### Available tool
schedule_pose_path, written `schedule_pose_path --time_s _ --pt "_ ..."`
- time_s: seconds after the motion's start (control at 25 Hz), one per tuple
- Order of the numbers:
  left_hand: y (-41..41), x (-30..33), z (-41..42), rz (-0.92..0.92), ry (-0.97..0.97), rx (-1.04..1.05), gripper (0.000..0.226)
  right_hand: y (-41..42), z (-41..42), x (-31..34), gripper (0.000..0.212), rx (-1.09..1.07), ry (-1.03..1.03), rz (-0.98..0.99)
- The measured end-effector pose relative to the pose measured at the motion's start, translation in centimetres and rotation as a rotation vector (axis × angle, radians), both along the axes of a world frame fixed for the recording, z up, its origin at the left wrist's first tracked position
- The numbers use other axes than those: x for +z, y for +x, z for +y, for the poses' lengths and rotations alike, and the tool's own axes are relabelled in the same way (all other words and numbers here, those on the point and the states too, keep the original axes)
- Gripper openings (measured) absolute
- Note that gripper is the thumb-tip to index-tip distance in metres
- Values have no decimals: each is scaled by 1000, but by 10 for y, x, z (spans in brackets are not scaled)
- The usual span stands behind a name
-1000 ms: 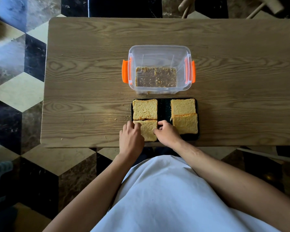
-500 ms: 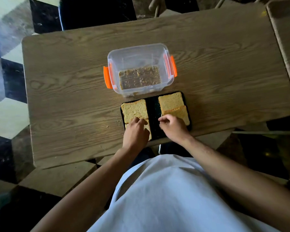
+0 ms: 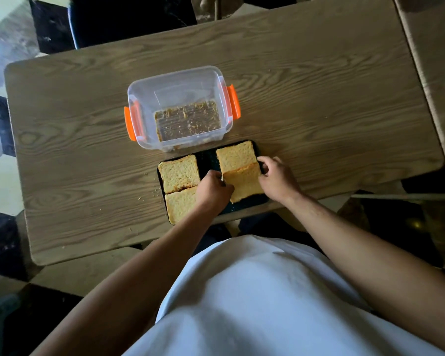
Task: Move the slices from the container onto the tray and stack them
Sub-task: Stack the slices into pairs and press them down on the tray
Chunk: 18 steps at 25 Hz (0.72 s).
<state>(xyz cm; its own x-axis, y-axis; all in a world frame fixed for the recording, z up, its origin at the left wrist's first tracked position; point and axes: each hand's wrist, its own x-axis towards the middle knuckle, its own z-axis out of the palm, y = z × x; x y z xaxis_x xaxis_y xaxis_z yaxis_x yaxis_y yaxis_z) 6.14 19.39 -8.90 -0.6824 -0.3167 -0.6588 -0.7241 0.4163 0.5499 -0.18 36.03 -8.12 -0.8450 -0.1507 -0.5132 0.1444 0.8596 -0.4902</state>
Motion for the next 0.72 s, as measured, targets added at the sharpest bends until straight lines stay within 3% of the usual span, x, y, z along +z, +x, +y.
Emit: schedule_pose_path --time_s 0.24,0.56,0.72 --pt "8 5 17 -11 -31 126 50 0 0 -10 46 -6 -34 -48" --pt "-6 11 24 5 -9 186 10 -2 -9 -12 46 -47 -21 -50" --pt "-9 18 27 4 7 212 13 0 -10 -11 49 -57 -51 -61"
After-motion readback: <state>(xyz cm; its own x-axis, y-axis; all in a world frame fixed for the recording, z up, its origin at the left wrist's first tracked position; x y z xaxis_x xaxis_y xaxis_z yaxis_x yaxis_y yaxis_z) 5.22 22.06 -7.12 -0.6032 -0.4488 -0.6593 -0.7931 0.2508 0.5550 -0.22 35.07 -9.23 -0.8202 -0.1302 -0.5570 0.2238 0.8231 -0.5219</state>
